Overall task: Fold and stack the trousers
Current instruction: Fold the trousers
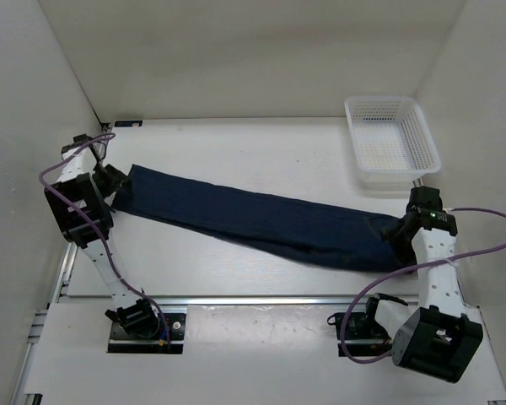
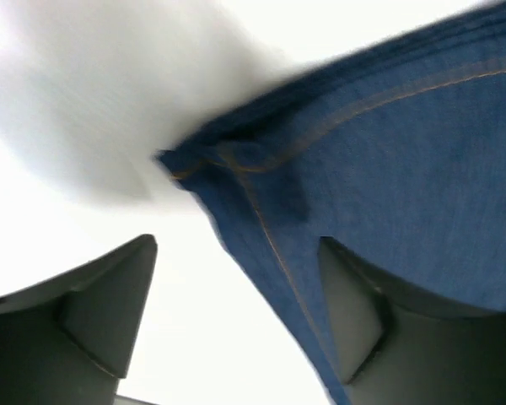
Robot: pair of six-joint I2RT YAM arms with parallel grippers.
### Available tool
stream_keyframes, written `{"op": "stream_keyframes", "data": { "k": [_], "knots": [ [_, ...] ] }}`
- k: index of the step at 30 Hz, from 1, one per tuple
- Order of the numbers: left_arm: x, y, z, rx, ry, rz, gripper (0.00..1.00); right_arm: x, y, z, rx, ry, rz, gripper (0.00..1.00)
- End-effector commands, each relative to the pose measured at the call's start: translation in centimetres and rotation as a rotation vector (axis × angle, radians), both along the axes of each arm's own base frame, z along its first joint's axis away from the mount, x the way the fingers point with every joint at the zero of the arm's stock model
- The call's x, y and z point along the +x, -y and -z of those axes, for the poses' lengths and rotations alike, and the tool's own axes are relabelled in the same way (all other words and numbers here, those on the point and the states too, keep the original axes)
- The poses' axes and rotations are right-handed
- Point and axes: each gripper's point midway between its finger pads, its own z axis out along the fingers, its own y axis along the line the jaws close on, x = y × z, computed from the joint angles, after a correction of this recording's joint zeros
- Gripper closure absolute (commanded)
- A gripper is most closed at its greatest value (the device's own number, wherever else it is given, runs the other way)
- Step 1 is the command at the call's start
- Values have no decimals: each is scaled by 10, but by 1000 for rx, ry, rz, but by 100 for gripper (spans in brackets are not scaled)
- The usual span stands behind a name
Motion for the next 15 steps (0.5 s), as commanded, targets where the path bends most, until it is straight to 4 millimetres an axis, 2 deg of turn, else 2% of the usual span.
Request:
{"op": "stream_keyframes", "data": {
  "k": [1, 2, 4, 5, 7, 8, 11, 13, 14, 15],
  "knots": [
    [-2, -32, -42, 130, 94, -59, 8, -11, 12, -13, -73, -15, 6, 31],
    [-8, -37, -38, 134, 78, -73, 0, -12, 15, -20, -92, -3, 12, 26],
    [-11, -36, -39, 135, 76, -62, 0, -14, 14, -31, -94, 6, 13, 22],
    [-11, -36, -39, 135, 76, -62, 2, -12, 15, -36, -99, 25, 14, 22],
    [-11, -35, -39, 127, 79, -60, 11, -8, 14, -42, -96, 47, 11, 22],
    [-10, -34, -39, 125, 80, -69, 14, -1, 13, -50, -96, 78, -18, 22],
    [-11, -34, -27, 114, 59, -80, 14, 23, 3, -67, -63, 158, -135, 22],
    [-9, -31, -17, 92, 50, -76, 15, 34, -2, -72, -35, 170, -187, 22],
    [-3, -27, -9, 77, 40, -62, 21, 40, -4, -76, -28, 185, -208, 22],
    [3, -22, -6, 77, 41, -47, 21, 45, -6, -83, -20, 205, -232, 22]
  ]
}}
